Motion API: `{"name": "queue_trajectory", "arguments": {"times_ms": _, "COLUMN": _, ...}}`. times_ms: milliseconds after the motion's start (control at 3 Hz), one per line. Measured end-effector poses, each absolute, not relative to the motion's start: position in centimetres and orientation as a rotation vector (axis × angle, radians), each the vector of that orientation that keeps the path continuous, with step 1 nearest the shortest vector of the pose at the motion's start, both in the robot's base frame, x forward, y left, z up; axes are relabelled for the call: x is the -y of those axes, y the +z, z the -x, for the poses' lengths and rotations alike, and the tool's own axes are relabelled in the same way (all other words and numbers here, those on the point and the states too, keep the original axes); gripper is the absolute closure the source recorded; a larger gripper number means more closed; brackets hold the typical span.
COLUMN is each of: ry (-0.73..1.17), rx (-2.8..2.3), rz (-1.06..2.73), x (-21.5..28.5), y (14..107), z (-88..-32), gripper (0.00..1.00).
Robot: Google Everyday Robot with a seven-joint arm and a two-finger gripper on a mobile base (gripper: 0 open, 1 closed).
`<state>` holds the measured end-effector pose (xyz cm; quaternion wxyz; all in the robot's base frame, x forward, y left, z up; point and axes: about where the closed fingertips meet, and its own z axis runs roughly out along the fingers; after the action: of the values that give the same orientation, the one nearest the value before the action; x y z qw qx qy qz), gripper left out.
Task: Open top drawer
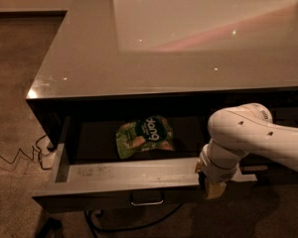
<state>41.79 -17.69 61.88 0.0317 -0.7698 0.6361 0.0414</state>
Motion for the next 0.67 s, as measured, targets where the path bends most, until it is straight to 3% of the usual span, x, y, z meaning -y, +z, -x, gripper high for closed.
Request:
{"name": "queue_trajectory", "arguments": {"times_ms": 333, "ry": 0.128, "rx": -1.959, "rz": 2.371, "x": 17.49, "y": 61.92, "z": -41.6, "gripper": 0.86}}
{"name": "queue_trajectory", "arguments": {"times_ms": 667, "ry": 0.127, "rx": -1.959, "rz": 2.371, "x": 17.49, "y": 61.92, "z": -41.6, "gripper": 0.62}}
